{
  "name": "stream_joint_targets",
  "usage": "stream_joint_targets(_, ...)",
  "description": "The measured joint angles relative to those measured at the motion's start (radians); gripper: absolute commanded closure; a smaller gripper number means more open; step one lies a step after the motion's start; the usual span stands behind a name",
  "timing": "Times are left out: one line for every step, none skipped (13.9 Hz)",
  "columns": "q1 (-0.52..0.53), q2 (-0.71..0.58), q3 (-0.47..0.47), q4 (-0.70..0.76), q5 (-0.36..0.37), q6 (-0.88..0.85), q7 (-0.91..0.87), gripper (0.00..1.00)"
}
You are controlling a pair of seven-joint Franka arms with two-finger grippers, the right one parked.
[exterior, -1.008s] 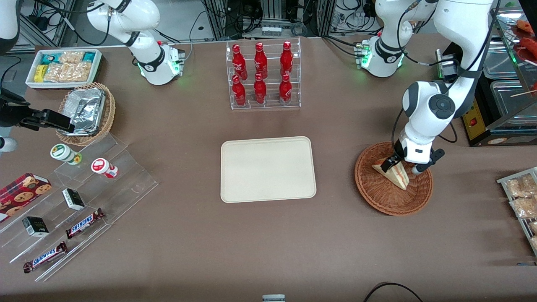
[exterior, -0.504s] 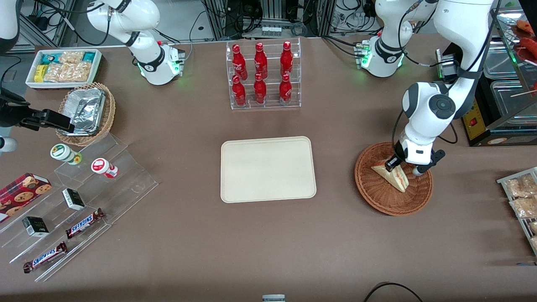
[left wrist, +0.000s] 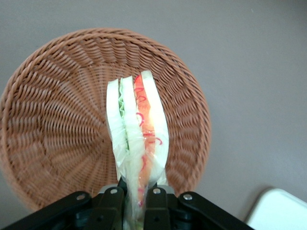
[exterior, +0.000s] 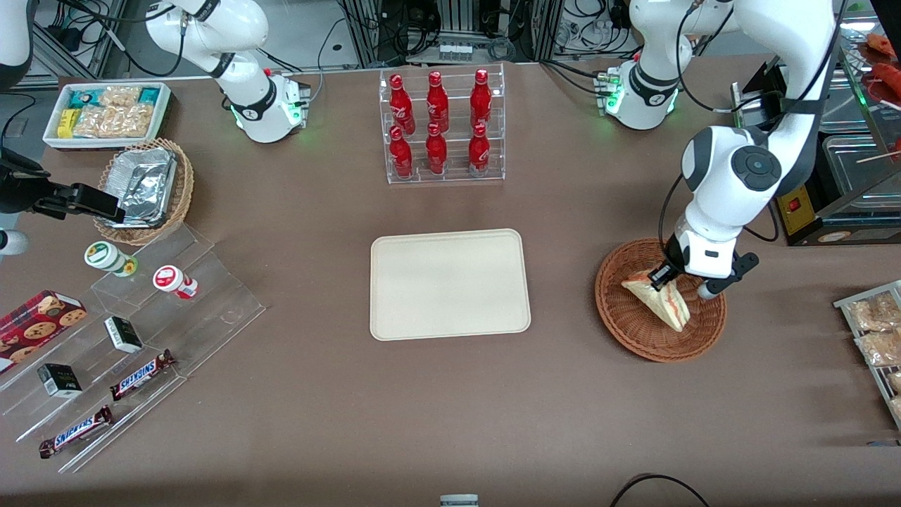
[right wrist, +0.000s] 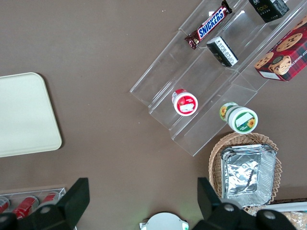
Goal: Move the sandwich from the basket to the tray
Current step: 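Lift the sandwich and carry it over the cream tray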
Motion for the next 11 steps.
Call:
stream_joint_targets(-0.001, 0.0, -0.021, 0.072, 0.0, -0.101, 0.0, 1.0)
stream_joint_targets(-0.002, 0.002, -0.046, 0.141, 0.0, -0.18, 0.0, 1.0)
stream_joint_targets(-0.006, 0.007, -0.071, 0.195, 0.001, -0.228, 0.0, 1.0)
stream_joint_targets(-0.019, 0.014, -0.088, 0.23, 0.007, -0.25, 0.0, 1.0)
stream_joint_targets(-0.045, 0.024, -0.097, 0.251, 0.023, -0.256, -0.001, 1.0)
stream_joint_targets(-0.079, 0.039, -0.1, 0.266, 0.038, -0.258, -0.004, 1.0)
stream_joint_targets(-0.114, 0.056, -0.103, 0.283, 0.045, -0.265, -0.011, 1.0)
stream_joint_targets(-0.152, 0.077, -0.104, 0.308, 0.048, -0.28, -0.016, 1.0)
stream_joint_targets(-0.191, 0.102, -0.105, 0.341, 0.049, -0.304, -0.019, 1.0)
stream_joint_targets(-0.231, 0.132, -0.106, 0.382, 0.05, -0.325, -0.027, 1.0)
stream_joint_targets(-0.272, 0.168, -0.107, 0.424, 0.055, -0.339, -0.047, 1.0)
